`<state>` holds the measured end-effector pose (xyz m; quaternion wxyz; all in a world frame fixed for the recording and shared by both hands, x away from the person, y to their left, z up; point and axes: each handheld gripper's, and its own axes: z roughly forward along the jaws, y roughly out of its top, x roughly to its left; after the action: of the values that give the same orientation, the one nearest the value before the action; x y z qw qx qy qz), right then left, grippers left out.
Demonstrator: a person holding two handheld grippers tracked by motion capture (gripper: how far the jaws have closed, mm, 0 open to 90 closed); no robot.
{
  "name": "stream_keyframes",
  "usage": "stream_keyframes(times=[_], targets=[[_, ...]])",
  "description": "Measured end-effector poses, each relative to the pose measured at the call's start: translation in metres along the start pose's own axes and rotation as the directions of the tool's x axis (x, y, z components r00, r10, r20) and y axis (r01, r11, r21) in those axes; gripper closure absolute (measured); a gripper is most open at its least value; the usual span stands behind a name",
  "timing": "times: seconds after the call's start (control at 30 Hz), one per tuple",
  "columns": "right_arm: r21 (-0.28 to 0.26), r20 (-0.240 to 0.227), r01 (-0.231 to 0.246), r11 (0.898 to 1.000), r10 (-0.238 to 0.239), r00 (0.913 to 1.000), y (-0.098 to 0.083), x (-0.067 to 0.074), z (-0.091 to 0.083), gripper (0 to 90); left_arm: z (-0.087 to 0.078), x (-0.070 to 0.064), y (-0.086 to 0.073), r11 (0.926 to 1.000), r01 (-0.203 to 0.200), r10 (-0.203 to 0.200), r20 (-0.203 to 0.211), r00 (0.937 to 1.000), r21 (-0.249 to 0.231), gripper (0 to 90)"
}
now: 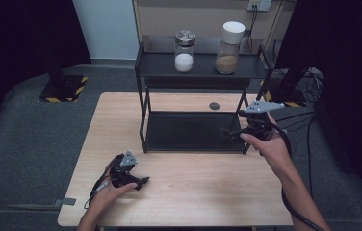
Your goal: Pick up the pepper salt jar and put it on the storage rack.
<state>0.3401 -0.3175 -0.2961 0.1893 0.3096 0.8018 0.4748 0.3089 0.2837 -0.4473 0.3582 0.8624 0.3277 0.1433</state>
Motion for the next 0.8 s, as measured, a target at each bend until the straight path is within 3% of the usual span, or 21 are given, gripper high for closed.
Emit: stream_keyframes(times=[0.43,0.5,0.8], targets=[[0.072,-0.023,-0.051,0.996,0.052,0.9983,-0.063,0.009,0.028,2.8,0.000,0.000,0.000,1.0000,0.000,0.000,0.000,1.0000,0.000,0.0],[0.077,-0.033,-0.075,0.994,0.078,0.9964,-0.076,0.008,0.032,2.9,0.000,0.000,0.000,1.0000,0.000,0.000,0.000,1.0000,0.000,0.0],[0.135,-0.036,-0.083,0.987,0.088,0.9955,-0.107,0.016,0.041,3.7,0.000,0.000,0.000,1.0000,0.001,-0.001,-0.002,1.0000,0.000,0.0]])
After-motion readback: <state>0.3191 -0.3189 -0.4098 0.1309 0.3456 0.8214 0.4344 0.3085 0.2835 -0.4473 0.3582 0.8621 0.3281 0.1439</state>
